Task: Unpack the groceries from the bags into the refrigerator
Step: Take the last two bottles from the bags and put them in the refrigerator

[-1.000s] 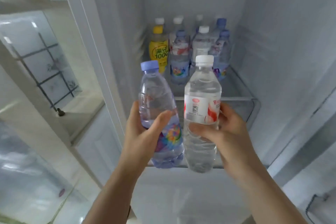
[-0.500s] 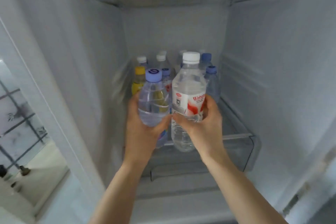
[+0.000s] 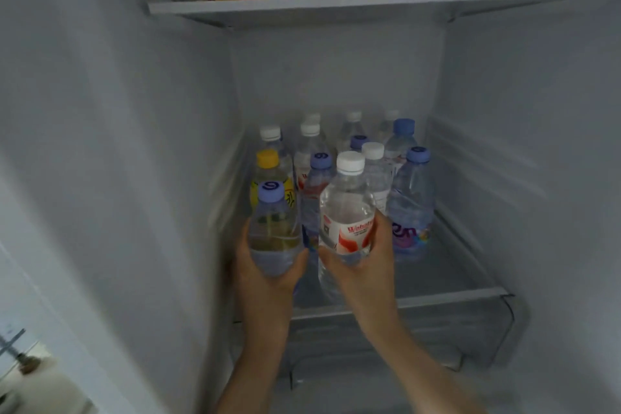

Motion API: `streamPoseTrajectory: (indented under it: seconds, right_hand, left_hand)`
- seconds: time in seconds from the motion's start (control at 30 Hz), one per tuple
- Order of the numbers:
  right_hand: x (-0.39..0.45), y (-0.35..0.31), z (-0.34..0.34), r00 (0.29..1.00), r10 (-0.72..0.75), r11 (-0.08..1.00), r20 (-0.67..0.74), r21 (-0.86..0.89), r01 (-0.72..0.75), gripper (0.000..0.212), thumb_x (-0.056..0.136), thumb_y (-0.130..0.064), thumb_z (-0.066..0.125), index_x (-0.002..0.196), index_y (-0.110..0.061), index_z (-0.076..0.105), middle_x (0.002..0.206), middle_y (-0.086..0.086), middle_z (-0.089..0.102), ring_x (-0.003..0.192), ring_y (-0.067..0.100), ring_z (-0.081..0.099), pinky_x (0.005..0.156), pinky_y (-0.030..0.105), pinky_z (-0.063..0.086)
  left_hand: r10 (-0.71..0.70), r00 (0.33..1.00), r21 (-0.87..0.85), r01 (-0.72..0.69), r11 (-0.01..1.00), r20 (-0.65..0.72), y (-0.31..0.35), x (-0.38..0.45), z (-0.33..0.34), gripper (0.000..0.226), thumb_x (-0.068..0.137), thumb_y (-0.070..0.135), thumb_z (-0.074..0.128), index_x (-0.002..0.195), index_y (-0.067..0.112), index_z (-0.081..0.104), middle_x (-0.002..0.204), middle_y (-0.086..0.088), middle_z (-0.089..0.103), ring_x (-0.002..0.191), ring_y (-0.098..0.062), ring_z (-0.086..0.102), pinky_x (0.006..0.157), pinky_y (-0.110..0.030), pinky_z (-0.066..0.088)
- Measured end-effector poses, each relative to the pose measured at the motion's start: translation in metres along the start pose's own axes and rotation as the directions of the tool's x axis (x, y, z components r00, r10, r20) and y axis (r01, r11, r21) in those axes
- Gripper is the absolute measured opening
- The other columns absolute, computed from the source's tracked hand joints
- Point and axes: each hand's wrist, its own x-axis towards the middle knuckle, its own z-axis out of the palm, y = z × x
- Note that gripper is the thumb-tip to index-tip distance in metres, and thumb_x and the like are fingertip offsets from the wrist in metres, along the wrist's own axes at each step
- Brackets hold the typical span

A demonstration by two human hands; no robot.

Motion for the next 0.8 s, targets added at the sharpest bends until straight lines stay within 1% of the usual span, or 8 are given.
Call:
streamPoseTrajectory:
  seconds: [0.07, 0.13, 0.27, 0.43, 0.53, 0.63, 0.7, 0.8]
  right_hand:
    - [0.0, 0.005, 0.003, 1.0, 0.002, 1.0, 0.026, -0.015, -0.001, 0.079, 0.068, -0.007, 0.085, 0.132, -0.024, 0.043, 0.128, -0.008, 0.057, 0.116, 0.003, 0.057, 0.091, 0.018, 0.049]
    - [0.001, 0.009, 0.006, 0.999, 0.001, 0.999, 0.045, -0.035, 0.001, 0.082, 0.069, -0.011, 0.085, 0.137, -0.019, 0.04, 0.133, -0.005, 0.054, 0.121, 0.006, 0.054, 0.095, 0.021, 0.049]
    - [-0.002, 0.015, 0.003, 0.997, 0.004, 0.999, 0.08, -0.039, -0.001, 0.082, 0.072, -0.005, 0.082, 0.139, -0.018, 0.036, 0.132, -0.007, 0.054, 0.121, 0.004, 0.054, 0.094, 0.017, 0.048]
    - [-0.014, 0.024, -0.008, 0.978, 0.011, 0.989, 0.21, -0.146, 0.02, 0.089, 0.076, 0.006, 0.073, 0.132, -0.044, 0.027, 0.126, -0.035, 0.049, 0.121, -0.005, 0.05, 0.095, 0.009, 0.042]
    - [-0.016, 0.031, -0.011, 0.983, 0.026, 0.982, 0.182, -0.19, 0.009, 0.084, 0.077, -0.009, 0.078, 0.136, -0.043, 0.028, 0.133, -0.019, 0.052, 0.123, 0.0, 0.051, 0.1, 0.023, 0.045]
    - [-0.021, 0.038, -0.007, 0.984, 0.038, 0.973, 0.175, -0.232, 0.003, 0.083, 0.078, -0.018, 0.078, 0.145, -0.024, 0.029, 0.139, -0.007, 0.049, 0.128, 0.005, 0.047, 0.104, 0.034, 0.044]
    - [-0.022, 0.039, -0.007, 0.984, 0.04, 0.973, 0.172, -0.229, 0.0, 0.084, 0.078, -0.02, 0.078, 0.146, -0.018, 0.029, 0.14, -0.005, 0.048, 0.13, 0.006, 0.045, 0.106, 0.037, 0.043]
    - [-0.02, 0.036, -0.01, 0.979, 0.04, 0.976, 0.201, -0.216, 0.004, 0.081, 0.077, -0.021, 0.079, 0.143, -0.02, 0.032, 0.137, -0.007, 0.051, 0.128, 0.006, 0.048, 0.105, 0.037, 0.044]
  left_hand:
    - [0.046, 0.998, 0.013, -0.046, 0.999, -0.03, -0.002, -0.004, 0.002, 0.07, 0.067, 0.002, 0.083, 0.113, 0.041, 0.046, 0.103, 0.032, 0.061, 0.096, 0.012, 0.06, 0.078, -0.006, 0.046]
    - [0.073, 0.996, 0.051, -0.07, 0.996, -0.048, -0.006, -0.004, 0.003, 0.076, 0.067, 0.003, 0.083, 0.112, 0.048, 0.041, 0.103, 0.042, 0.056, 0.097, 0.019, 0.055, 0.08, -0.002, 0.042]
    - [0.073, 0.995, 0.04, -0.071, 0.997, -0.061, -0.01, -0.008, 0.004, 0.074, 0.067, 0.015, 0.084, 0.118, 0.049, 0.041, 0.117, 0.021, 0.056, 0.106, 0.004, 0.058, 0.087, -0.013, 0.048]
    - [0.07, 0.995, 0.041, -0.067, 0.997, -0.07, -0.014, -0.008, 0.003, 0.071, 0.066, 0.021, 0.082, 0.122, 0.037, 0.042, 0.118, 0.016, 0.058, 0.103, 0.006, 0.059, 0.082, -0.01, 0.049]
    - [0.069, 0.994, 0.038, -0.066, 0.997, -0.084, -0.013, -0.01, 0.005, 0.069, 0.066, 0.022, 0.08, 0.124, 0.031, 0.043, 0.116, 0.019, 0.057, 0.102, 0.008, 0.059, 0.08, -0.007, 0.048]
    - [0.069, 0.994, 0.057, -0.064, 0.996, -0.079, -0.013, -0.011, 0.005, 0.069, 0.069, 0.011, 0.082, 0.124, 0.027, 0.044, 0.115, 0.016, 0.058, 0.1, 0.011, 0.059, 0.079, -0.005, 0.047]
    - [0.053, 0.995, 0.06, -0.048, 0.997, -0.08, -0.012, -0.012, 0.005, 0.069, 0.07, 0.009, 0.082, 0.123, 0.033, 0.044, 0.117, 0.014, 0.059, 0.102, 0.007, 0.06, 0.082, -0.008, 0.049]
    - [0.02, 0.997, 0.061, -0.015, 0.998, -0.077, -0.006, -0.017, 0.006, 0.067, 0.072, 0.026, 0.079, 0.121, 0.049, 0.038, 0.12, 0.018, 0.056, 0.109, 0.003, 0.058, 0.091, -0.017, 0.049]
